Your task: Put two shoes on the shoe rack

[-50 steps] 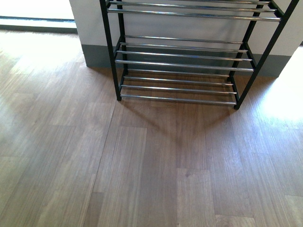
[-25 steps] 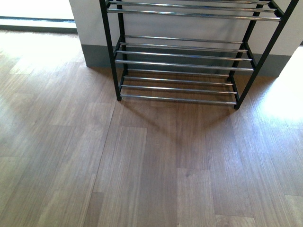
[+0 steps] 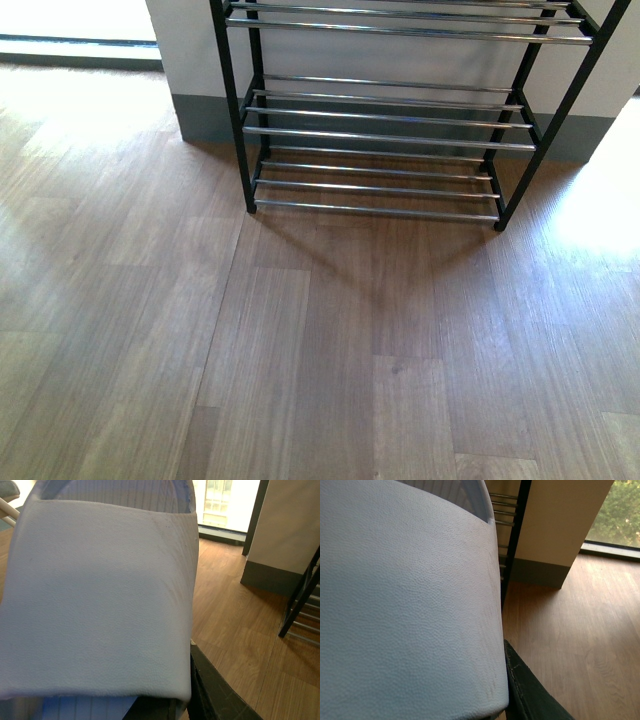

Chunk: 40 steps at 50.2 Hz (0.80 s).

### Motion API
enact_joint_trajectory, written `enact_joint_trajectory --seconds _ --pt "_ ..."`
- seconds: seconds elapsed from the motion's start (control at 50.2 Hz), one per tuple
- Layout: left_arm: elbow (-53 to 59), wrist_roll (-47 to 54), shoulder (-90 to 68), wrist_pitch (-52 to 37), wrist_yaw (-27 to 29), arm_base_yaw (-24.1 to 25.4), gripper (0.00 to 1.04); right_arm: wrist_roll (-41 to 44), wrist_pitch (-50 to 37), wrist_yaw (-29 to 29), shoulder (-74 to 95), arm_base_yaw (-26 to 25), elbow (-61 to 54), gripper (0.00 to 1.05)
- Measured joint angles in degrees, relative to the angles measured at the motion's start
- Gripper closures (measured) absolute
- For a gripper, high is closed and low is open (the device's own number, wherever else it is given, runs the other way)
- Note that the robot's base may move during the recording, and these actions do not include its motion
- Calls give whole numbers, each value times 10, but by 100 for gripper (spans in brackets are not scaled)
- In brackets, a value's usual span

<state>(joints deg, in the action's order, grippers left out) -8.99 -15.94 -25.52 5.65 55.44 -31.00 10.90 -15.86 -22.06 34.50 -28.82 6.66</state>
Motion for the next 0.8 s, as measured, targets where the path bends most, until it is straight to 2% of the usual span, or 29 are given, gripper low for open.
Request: enact_joint_trajectory --seconds 0.796 --pt "-1 0 -1 0 1 0 103 0 0 -1 -1 0 0 103"
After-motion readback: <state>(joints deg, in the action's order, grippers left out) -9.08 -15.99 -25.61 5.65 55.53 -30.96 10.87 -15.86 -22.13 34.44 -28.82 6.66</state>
